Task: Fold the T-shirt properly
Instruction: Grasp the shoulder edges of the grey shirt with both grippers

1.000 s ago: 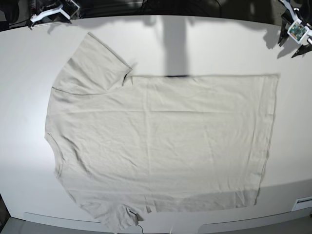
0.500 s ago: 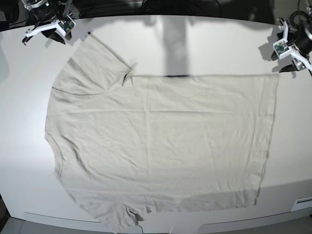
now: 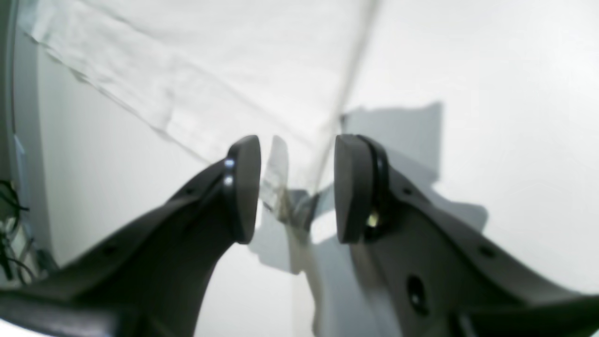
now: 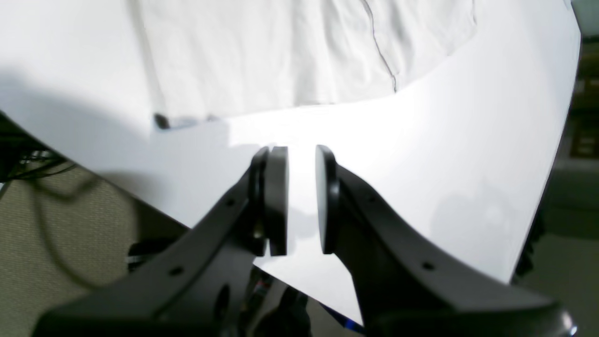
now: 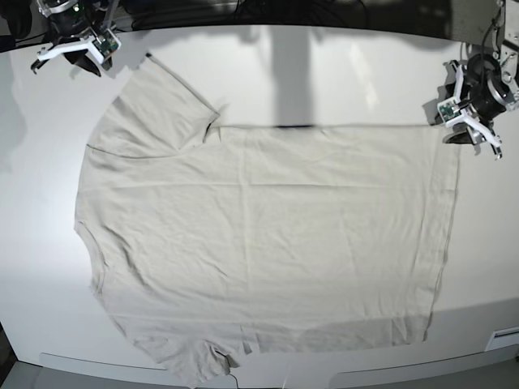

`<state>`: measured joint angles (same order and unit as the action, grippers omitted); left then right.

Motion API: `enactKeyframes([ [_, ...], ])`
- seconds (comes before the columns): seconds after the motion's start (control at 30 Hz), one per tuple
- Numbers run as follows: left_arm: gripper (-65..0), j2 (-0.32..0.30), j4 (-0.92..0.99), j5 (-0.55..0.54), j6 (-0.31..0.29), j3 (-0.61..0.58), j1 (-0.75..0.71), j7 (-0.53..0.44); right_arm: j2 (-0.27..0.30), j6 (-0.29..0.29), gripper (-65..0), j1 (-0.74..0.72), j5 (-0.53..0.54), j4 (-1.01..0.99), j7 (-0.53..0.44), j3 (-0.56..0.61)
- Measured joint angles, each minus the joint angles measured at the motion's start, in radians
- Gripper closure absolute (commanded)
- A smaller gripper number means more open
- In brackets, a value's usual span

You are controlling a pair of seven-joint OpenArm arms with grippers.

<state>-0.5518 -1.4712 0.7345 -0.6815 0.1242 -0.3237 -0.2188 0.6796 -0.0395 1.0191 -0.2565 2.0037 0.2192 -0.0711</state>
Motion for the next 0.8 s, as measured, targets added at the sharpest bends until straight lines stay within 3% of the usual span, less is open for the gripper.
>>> enactKeyframes([
  [0.17,-19.9,0.000,0.054,0.002,0.000,0.000,0.044,-0.007,0.000,0.022,-10.9,0.000,0.000,0.000,-0.001,0.000],
  [0.57,-19.9,0.000,0.063,0.081,0.006,0.000,0.047,-0.041,-0.001,0.022,-10.9,0.000,0.000,0.000,0.000,0.000],
  [0.8,-19.9,0.000,0.075,0.088,0.055,0.000,0.047,-0.038,0.000,0.022,-10.9,0.000,0.000,0.000,0.000,0.000],
])
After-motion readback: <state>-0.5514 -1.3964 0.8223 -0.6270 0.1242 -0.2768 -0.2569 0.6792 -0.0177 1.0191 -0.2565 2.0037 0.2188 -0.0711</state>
